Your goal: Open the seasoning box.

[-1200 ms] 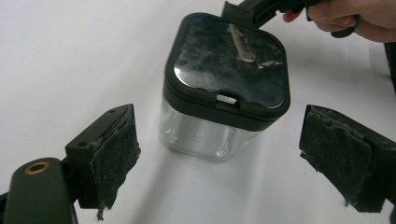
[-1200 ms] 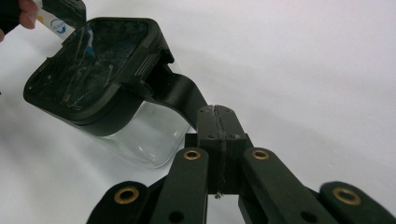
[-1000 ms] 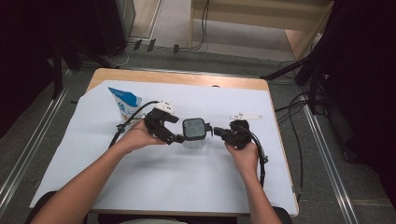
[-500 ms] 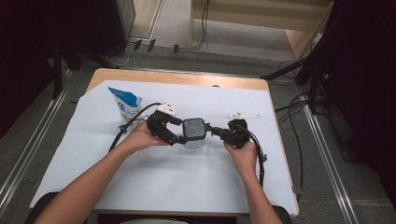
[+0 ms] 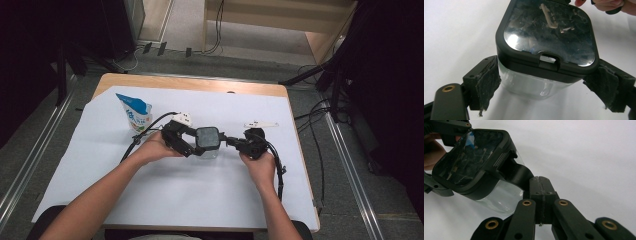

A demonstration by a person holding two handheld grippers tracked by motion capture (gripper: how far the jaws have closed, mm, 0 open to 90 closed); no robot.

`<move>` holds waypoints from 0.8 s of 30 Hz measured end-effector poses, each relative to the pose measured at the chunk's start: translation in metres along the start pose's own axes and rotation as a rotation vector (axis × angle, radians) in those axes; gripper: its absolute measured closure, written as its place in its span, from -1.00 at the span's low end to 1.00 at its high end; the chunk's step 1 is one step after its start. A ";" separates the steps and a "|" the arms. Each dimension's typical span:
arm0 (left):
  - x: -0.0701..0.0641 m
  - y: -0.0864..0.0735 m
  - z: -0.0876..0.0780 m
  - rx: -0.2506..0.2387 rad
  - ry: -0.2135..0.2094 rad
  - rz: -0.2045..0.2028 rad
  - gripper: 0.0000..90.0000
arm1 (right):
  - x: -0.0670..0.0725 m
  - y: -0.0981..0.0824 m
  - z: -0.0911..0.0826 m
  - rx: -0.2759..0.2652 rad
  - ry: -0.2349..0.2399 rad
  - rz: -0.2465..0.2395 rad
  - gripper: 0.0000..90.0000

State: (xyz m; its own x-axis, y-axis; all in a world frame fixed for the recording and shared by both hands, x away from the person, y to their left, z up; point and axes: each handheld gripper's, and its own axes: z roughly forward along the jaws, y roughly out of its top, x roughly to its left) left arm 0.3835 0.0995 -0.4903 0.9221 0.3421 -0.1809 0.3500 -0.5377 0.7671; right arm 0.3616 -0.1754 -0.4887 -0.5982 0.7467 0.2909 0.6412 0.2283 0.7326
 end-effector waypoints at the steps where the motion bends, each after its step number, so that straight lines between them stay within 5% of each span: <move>1: 0.000 0.000 0.000 0.004 -0.001 0.005 -0.67 | 0.000 0.000 0.000 0.000 0.000 0.000 1.00; 17: -0.002 0.004 -0.007 -0.003 0.008 -0.002 -0.67 | 0.001 0.000 0.003 0.011 -0.006 -0.012 1.00; 24: -0.002 0.012 -0.010 0.020 0.014 0.028 -0.65 | 0.001 0.000 0.003 0.012 -0.009 -0.011 1.00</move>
State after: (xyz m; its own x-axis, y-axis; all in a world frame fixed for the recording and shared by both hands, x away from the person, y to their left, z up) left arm 0.3841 0.1003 -0.4741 0.9293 0.3375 -0.1502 0.3271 -0.5627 0.7592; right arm 0.3623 -0.1730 -0.4906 -0.6014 0.7493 0.2772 0.6401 0.2442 0.7284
